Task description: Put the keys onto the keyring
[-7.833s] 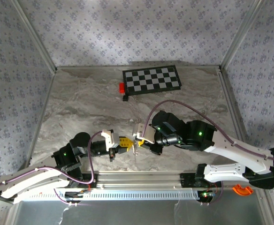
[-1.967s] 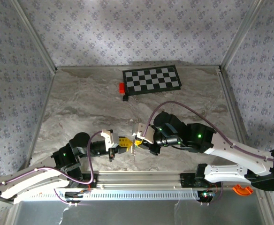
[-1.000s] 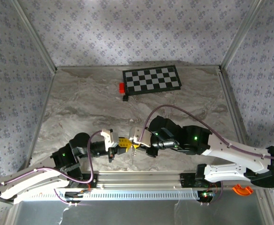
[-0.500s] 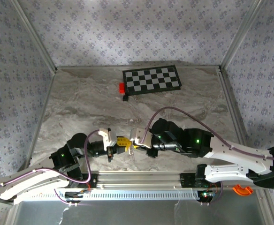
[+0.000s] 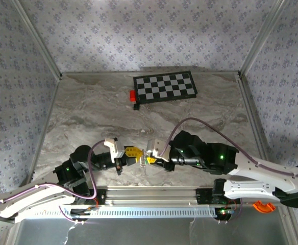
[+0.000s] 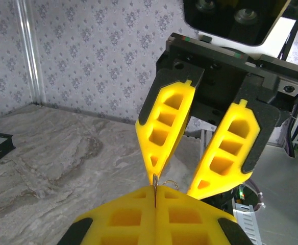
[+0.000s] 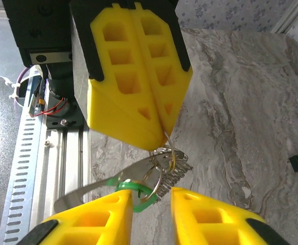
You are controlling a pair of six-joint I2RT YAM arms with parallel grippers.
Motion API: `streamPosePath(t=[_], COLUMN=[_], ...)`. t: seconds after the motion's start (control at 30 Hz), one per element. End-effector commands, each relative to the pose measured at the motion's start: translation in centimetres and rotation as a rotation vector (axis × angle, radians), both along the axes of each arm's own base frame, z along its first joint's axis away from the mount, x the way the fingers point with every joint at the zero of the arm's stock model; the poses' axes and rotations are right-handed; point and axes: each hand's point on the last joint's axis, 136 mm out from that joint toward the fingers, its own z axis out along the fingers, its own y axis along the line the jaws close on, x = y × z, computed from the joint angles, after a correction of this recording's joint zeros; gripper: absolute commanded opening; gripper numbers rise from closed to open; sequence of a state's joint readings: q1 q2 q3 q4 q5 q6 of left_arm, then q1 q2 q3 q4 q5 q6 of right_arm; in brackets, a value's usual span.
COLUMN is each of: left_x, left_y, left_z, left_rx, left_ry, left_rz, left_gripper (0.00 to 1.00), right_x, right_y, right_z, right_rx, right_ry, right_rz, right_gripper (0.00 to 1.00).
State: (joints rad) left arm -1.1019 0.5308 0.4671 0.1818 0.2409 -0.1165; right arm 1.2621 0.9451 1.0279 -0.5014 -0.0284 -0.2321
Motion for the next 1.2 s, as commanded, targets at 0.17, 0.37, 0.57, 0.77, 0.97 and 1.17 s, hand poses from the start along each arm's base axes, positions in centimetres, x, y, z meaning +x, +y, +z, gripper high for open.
streamPosePath(t=[0.17, 0.37, 0.57, 0.77, 0.97, 1.17], left_x=[-0.2, -0.2, 0.5, 1.3, 1.6, 1.4], left_y=[0.6, 0.9, 1.4, 1.6, 2.0, 1.8], left_z=[3.4, 4.5, 5.3, 5.5, 5.9, 5.7], left_rx=[-0.12, -0.181, -0.208, -0.22, -0.25, -0.241], left_ry=[-0.072, -0.086, -0.101, -0.108, -0.118, -0.137], left_rz=[0.011, 0.018, 0.065, 0.116, 0.142, 0.129], left_gripper=[0.0, 0.0, 0.0, 0.0, 0.0, 0.0], right_x=[-0.4, -0.6, -0.3, 0.6, 1.0, 1.9], right_y=[-1.2, -0.9, -0.6, -1.0, -1.3, -1.6], right_z=[2.8, 4.4, 5.1, 5.2, 4.5, 4.5], right_rx=[0.16, 0.252, 0.329, 0.343, 0.327, 0.324], right_ry=[0.064, 0.112, 0.153, 0.186, 0.233, 0.26], right_rz=[-0.024, 0.006, 0.001, -0.037, -0.047, -0.066], right_gripper=[0.4, 0.52, 0.59, 0.69, 0.79, 0.83])
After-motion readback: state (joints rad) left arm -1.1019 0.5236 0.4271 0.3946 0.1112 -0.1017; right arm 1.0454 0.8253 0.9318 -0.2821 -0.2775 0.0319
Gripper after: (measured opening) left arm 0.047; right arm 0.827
